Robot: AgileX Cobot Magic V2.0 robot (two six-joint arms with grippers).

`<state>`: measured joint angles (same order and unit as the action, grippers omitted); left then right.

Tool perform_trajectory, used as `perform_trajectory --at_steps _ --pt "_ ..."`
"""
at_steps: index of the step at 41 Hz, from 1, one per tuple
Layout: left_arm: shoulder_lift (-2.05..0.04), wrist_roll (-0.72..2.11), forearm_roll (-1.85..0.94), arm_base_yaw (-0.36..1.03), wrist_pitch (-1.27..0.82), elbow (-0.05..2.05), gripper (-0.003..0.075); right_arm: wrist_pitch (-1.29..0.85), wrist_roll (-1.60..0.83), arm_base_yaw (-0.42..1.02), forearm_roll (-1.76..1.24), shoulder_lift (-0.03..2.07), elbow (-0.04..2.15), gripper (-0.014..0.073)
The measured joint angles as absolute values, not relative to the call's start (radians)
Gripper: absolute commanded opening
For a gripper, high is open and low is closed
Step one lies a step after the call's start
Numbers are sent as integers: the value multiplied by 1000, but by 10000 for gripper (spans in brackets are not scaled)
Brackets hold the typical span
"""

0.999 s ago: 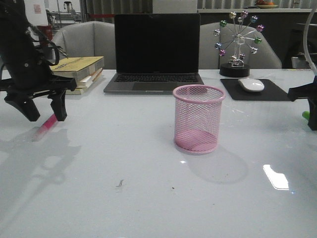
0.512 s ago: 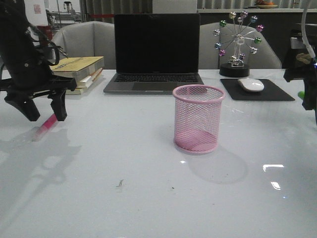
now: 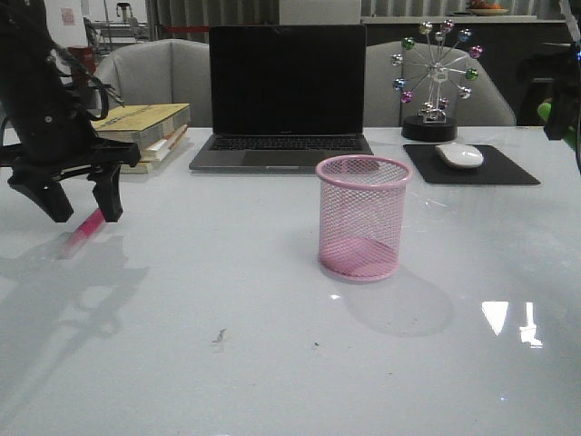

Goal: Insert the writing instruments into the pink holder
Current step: 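Lift the green marker with the right gripper toward the pink holder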

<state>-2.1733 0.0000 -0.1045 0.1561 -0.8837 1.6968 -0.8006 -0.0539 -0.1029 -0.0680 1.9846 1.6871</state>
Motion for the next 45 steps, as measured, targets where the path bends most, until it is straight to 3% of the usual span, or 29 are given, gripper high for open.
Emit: perform_trajectory --at_steps 21,45 --pt "-2173 0 -102 156 -884 1697 455 -609 -77 55 -77 1834 1635 57" --pt "-2173 0 -88 156 -884 1697 455 -111 -77 191 -99 1633 1186 57"
